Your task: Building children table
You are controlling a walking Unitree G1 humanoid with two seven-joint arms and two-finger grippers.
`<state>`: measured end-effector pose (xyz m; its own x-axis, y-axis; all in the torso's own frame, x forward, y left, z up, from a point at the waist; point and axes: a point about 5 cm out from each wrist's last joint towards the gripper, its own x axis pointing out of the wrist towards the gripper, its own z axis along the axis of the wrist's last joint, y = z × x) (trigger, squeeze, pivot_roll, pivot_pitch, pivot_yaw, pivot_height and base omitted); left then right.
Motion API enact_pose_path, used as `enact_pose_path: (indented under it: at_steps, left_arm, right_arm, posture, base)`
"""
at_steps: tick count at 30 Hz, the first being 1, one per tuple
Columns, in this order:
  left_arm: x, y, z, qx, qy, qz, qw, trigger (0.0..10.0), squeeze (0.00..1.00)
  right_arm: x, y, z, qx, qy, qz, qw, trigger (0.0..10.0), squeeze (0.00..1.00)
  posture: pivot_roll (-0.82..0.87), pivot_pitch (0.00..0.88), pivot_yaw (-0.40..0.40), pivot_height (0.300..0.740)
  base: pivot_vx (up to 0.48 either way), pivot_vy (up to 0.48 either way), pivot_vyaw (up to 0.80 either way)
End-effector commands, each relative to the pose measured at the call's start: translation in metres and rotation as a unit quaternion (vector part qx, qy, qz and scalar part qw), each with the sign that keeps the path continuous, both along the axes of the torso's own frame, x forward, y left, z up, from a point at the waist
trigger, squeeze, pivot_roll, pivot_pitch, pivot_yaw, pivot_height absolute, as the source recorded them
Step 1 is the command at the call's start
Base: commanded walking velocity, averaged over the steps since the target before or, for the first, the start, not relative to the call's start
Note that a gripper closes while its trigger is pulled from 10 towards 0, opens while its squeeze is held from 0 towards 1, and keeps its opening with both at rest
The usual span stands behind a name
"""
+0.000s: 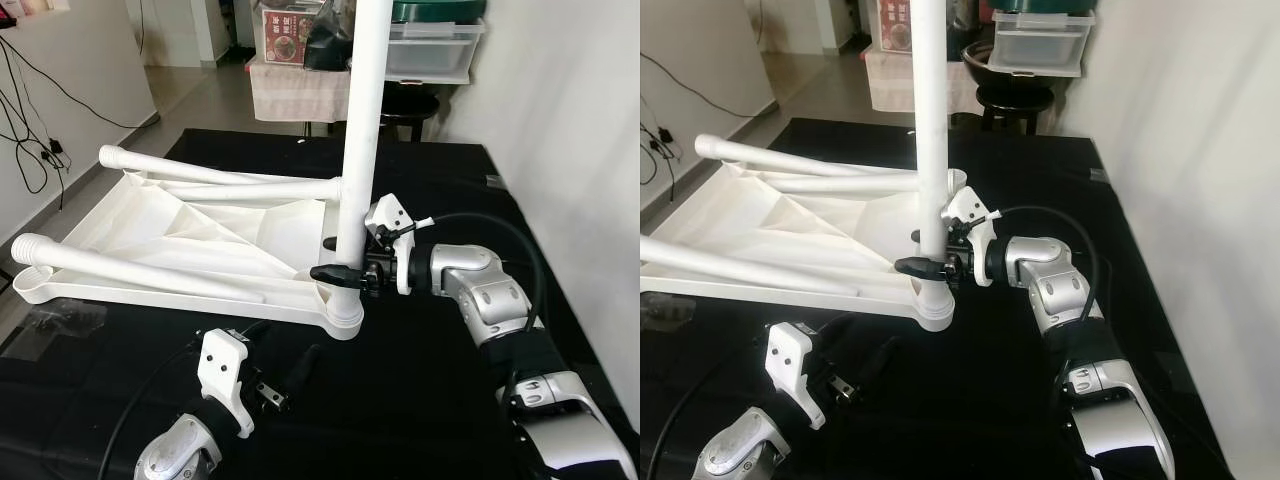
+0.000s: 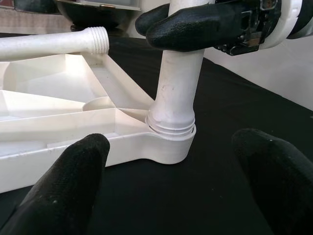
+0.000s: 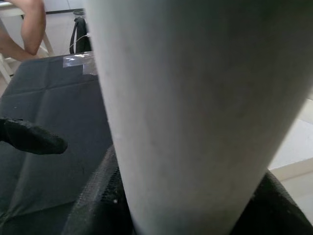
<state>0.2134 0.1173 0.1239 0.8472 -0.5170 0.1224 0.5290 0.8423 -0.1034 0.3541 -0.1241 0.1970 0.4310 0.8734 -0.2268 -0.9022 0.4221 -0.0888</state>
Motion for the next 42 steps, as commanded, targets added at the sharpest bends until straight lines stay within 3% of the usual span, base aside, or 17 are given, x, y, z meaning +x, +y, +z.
enact_pose_path:
  at_steps: [1,5,8,9,11,12,15,17,30,31,32,33,35,36,37,38,42]
  left_arm:
    - [-0.003,-0.001,0.001,0.003,-0.002,-0.002,1.000,10.0,0.00]
    - [-0.003,-0.001,0.001,0.002,-0.002,-0.002,1.000,10.0,0.00]
    - [-0.003,0.000,0.002,0.002,-0.001,-0.003,1.000,10.0,0.00]
    - [-0.003,0.000,0.002,0.002,-0.002,-0.003,1.000,10.0,0.00]
    - [-0.003,0.000,0.002,0.002,-0.002,-0.003,1.000,10.0,0.00]
    - [-0.003,0.001,0.003,0.002,-0.002,-0.003,1.000,10.0,0.00]
    - [-0.003,0.001,0.003,0.002,-0.002,-0.003,1.000,10.0,0.00]
    - [-0.003,0.001,0.003,0.001,-0.002,-0.005,1.000,10.0,0.00]
    - [-0.003,0.000,0.004,-0.001,-0.004,-0.001,1.000,10.0,0.00]
    - [-0.003,0.000,0.004,-0.001,-0.004,-0.001,1.000,10.0,0.00]
    - [-0.003,0.000,0.004,-0.001,-0.004,-0.001,1.000,10.0,0.00]
    - [-0.003,0.000,0.004,-0.001,-0.003,-0.001,1.000,10.0,0.00]
    - [-0.003,0.000,0.004,-0.001,-0.003,-0.001,1.000,10.0,0.00]
    - [-0.003,0.000,0.004,-0.001,-0.003,-0.002,1.000,10.0,0.00]
    - [-0.003,0.000,0.004,-0.001,-0.003,-0.002,1.000,10.0,0.00]
    - [-0.003,0.000,0.004,-0.002,-0.003,-0.002,1.000,10.0,0.00]
    - [-0.004,-0.001,0.005,-0.002,-0.003,-0.002,1.000,10.0,0.00]
  right_arm:
    - [0.001,-0.003,-0.005,-0.006,0.010,-0.019,1.000,0.0,0.00]
    - [0.002,-0.009,-0.009,-0.008,0.015,-0.051,0.999,0.0,0.00]
    - [0.001,-0.033,-0.027,-0.039,0.031,-0.187,0.981,0.0,0.00]
    - [-0.001,-0.049,-0.034,-0.045,0.031,-0.284,0.957,0.0,0.00]
    - [-0.001,-0.049,-0.034,-0.045,0.031,-0.284,0.957,0.0,0.00]
    - [-0.013,-0.061,-0.043,-0.045,0.021,-0.366,0.929,0.0,0.00]
    - [-0.013,-0.061,-0.043,-0.045,0.021,-0.366,0.929,0.0,0.00]
    - [-0.036,-0.073,-0.053,-0.049,0.007,-0.445,0.894,0.0,0.00]
    - [-0.033,-0.069,-0.044,-0.059,-0.018,-0.445,0.893,0.0,0.00]
    - [-0.032,-0.065,-0.044,-0.070,-0.023,-0.437,0.896,4.6,0.00]
    - [-0.032,-0.065,-0.044,-0.070,-0.023,-0.437,0.896,4.6,0.00]
    - [-0.034,-0.060,-0.044,-0.075,-0.020,-0.438,0.896,10.0,0.00]
    - [-0.034,-0.060,-0.044,-0.075,-0.020,-0.438,0.896,10.0,0.00]
    - [-0.033,-0.053,-0.043,-0.073,-0.013,-0.425,0.902,10.0,0.20]
    - [-0.033,-0.053,-0.043,-0.073,-0.013,-0.425,0.902,10.0,0.20]
    - [-0.031,-0.048,-0.039,-0.062,-0.011,-0.413,0.908,10.0,1.00]
    - [-0.016,-0.046,-0.024,-0.036,-0.021,-0.393,0.919,10.0,1.00]
  posture:
    - [0.08,0.057,-0.042,0.740]
    - [0.07,0.061,-0.039,0.740]
    - [0.06,0.067,-0.038,0.740]
    - [0.05,0.074,-0.037,0.740]
    - [0.05,0.074,-0.037,0.740]
    - [0.05,0.078,-0.034,0.740]
    - [0.05,0.078,-0.034,0.740]
    - [0.04,0.081,-0.034,0.740]
    - [0.05,0.085,-0.048,0.740]
    - [0.04,0.085,-0.048,0.740]
    - [0.04,0.085,-0.048,0.740]
    - [0.04,0.085,-0.048,0.740]
    - [0.04,0.085,-0.048,0.740]
    - [0.04,0.085,-0.048,0.740]
    - [0.04,0.085,-0.048,0.740]
    - [0.05,0.085,-0.049,0.740]
    - [0.05,0.086,-0.049,0.740]
  base:
    - [0.000,0.000,0.00]
    - [0.000,0.000,0.00]
    - [0.000,0.000,0.00]
    - [0.000,0.000,0.00]
    - [0.000,0.000,0.00]
    - [0.000,0.000,0.00]
    - [0.000,0.000,0.00]
    - [0.000,0.000,0.00]
    - [0.000,0.000,0.00]
    - [0.000,0.000,0.00]
    - [0.000,0.000,0.00]
    - [0.000,0.000,0.00]
    - [0.000,0.000,0.00]
    - [0.000,0.000,0.00]
    - [0.000,0.000,0.00]
    - [0.000,0.000,0.00]
    - [0.000,0.000,0.00]
